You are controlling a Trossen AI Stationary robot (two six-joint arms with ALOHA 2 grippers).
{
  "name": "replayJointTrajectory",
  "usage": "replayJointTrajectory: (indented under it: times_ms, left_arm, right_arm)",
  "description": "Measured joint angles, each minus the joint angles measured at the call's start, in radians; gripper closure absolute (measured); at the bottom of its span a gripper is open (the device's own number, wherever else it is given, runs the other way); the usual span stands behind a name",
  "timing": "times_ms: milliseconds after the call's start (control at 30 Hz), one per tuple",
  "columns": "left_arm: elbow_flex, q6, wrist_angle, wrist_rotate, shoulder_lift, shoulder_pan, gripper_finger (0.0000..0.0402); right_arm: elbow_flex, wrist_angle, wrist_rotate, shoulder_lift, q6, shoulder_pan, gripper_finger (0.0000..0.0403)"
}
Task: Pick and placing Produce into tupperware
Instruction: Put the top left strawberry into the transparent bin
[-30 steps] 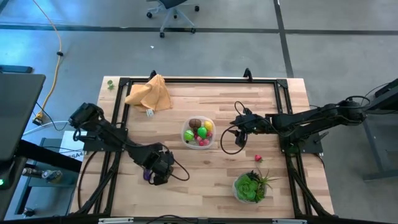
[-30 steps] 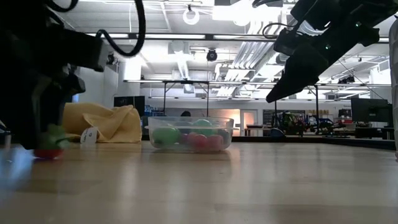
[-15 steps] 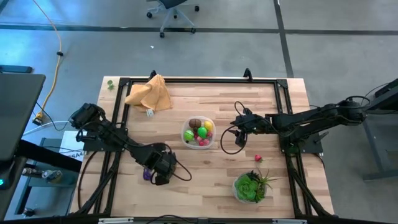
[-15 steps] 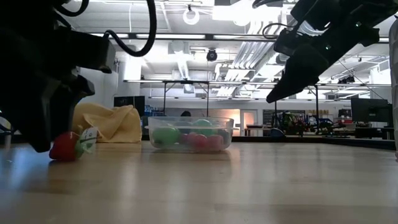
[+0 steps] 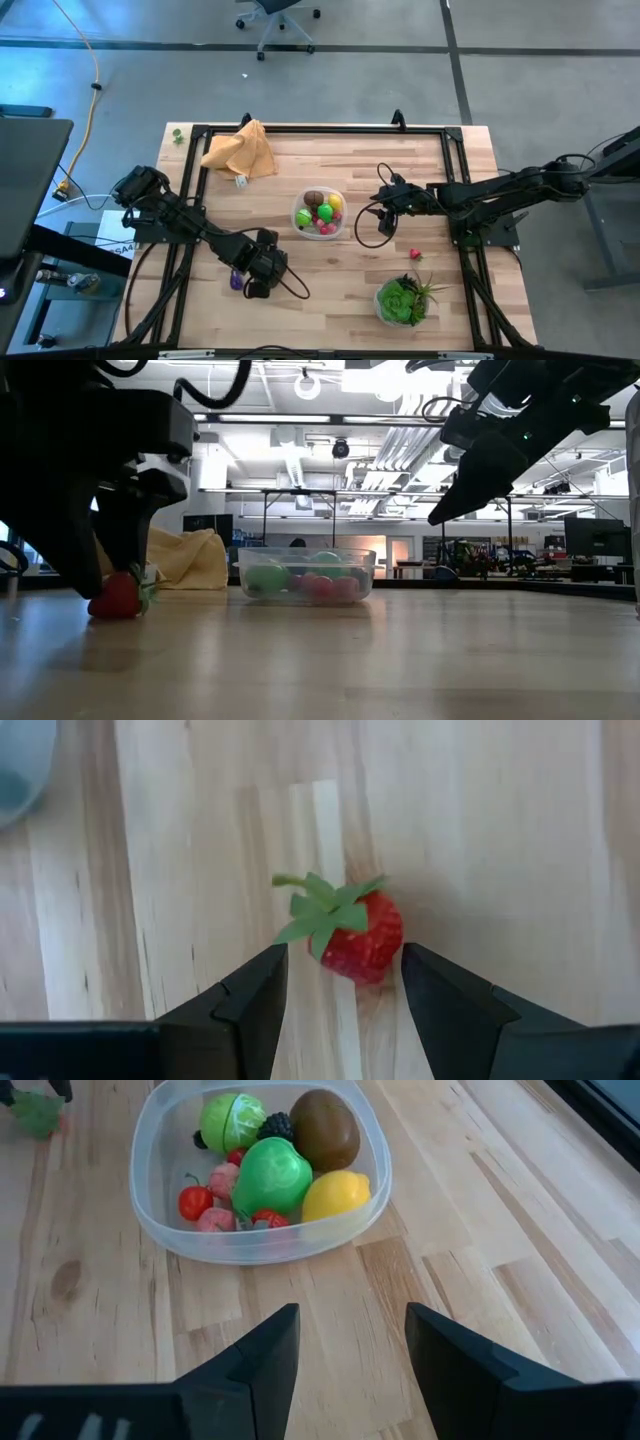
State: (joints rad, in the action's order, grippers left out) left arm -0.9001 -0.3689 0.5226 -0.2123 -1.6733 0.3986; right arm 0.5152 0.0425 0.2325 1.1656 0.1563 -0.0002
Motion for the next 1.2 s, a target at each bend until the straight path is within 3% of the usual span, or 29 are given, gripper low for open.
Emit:
replayJointTrajectory:
  times_ms: [767,1200]
  left_arm:
    - [0.000,-0.001,-0.046,0.022,-0.033,0.000,0.0215]
    - [0.000,0.110,-0.083,0.017,-0.053,0.000,0.0215]
  right_arm:
    - [0.000,-0.001,0.000,0.000,0.000,0.000,0.0227]
    - [0.000,-0.001,0.000,0.000,0.000,0.000,0.0227]
